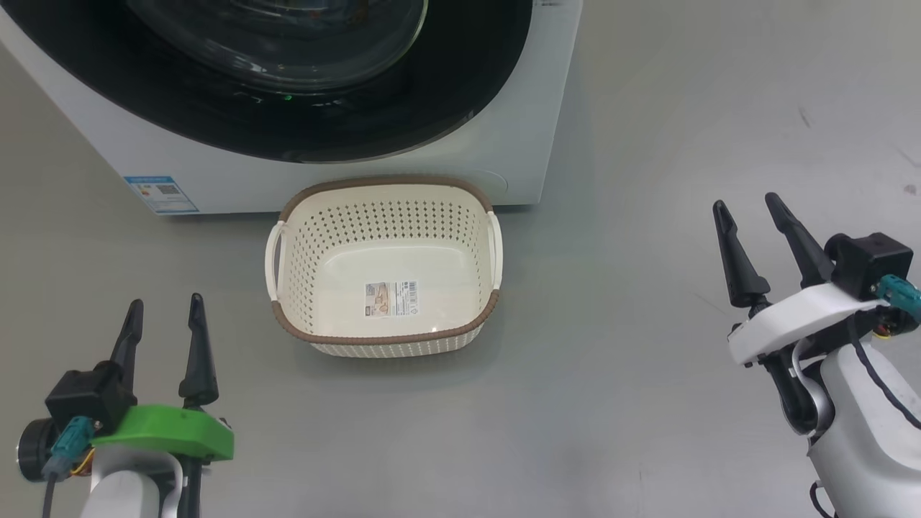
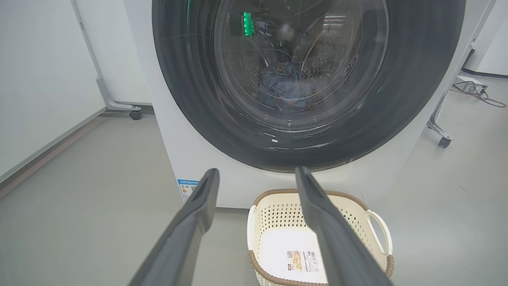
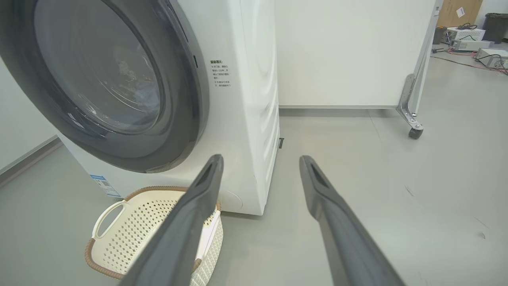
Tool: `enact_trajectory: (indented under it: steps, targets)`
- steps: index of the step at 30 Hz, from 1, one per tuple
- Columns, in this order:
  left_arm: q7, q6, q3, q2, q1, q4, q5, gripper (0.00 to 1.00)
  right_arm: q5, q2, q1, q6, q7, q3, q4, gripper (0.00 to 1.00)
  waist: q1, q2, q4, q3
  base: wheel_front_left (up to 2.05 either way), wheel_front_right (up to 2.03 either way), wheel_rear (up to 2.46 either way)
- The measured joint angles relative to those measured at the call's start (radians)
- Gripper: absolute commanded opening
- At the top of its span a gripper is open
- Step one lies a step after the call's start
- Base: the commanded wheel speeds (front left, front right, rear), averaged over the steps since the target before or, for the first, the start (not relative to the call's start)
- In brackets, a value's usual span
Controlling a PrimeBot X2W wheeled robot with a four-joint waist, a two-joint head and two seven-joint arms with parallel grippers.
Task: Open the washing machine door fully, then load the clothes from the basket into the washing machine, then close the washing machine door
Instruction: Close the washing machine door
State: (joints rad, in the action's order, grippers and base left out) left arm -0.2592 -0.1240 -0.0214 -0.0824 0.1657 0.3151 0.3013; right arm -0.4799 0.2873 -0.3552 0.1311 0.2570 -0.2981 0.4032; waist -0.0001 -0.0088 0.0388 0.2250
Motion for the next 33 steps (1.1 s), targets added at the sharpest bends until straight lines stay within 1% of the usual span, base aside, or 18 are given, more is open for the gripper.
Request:
enact_trajectory:
  steps: [15,25,33]
  targets:
    - [0.000,0.000,-0.001,-0.005,-0.070,0.024,0.027,1.00,0.000,-0.004,0.159,0.000,0.000,0.072,-0.025,1.00,0.0000,0.0000,-0.071,-0.094,0.00,0.00,0.00]
    - [0.000,0.000,0.001,-0.007,-0.118,0.023,0.027,1.00,0.000,-0.003,0.236,0.000,0.000,0.112,-0.044,1.00,0.0000,0.0000,-0.079,-0.133,0.00,0.00,0.00]
    - [0.000,0.000,0.012,-0.020,-0.127,0.014,0.027,1.00,0.007,-0.003,0.269,0.000,0.000,0.132,-0.067,1.00,0.0000,0.0000,-0.078,-0.139,0.00,0.00,0.00]
